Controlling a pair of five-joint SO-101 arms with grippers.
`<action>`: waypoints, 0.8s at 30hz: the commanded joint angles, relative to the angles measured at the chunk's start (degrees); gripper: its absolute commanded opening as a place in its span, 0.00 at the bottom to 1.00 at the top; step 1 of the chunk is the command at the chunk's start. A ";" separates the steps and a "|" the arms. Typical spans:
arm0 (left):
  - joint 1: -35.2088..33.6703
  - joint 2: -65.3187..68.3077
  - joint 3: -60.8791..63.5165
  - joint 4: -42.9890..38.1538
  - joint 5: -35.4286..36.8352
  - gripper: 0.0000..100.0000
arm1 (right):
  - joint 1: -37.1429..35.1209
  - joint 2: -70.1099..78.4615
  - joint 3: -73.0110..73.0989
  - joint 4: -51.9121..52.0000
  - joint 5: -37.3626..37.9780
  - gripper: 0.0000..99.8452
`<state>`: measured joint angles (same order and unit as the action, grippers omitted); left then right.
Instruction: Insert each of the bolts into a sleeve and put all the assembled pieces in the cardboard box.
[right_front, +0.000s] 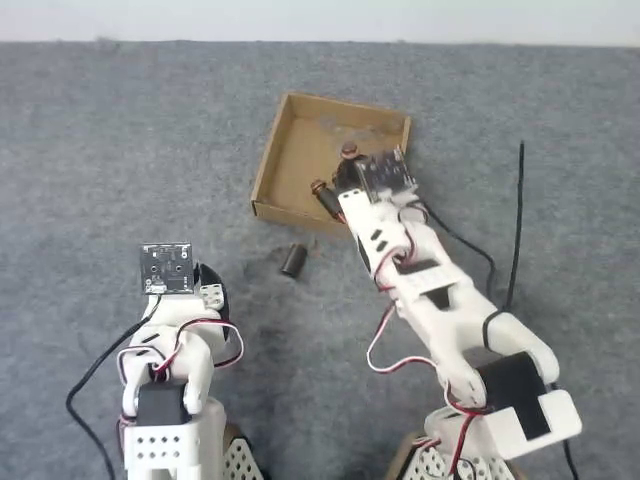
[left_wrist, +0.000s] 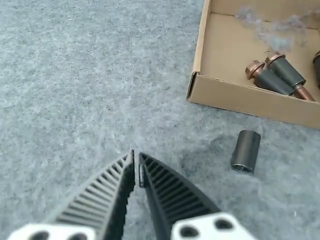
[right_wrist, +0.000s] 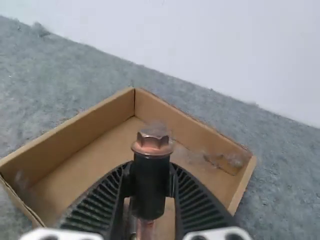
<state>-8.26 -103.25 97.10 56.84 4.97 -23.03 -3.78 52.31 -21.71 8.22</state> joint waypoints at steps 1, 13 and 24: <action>-0.26 -1.23 -0.48 -0.35 0.53 0.01 | 0.84 -4.26 -8.70 7.96 0.26 0.01; -0.26 -1.23 -0.48 -0.35 0.53 0.01 | 3.03 8.04 -20.92 22.37 0.26 0.01; -0.26 -1.23 -0.48 -0.26 0.53 0.01 | 3.03 15.34 -32.62 38.11 -4.66 0.01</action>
<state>-8.26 -103.25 97.10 56.84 4.97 -20.75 12.48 25.49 14.15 5.23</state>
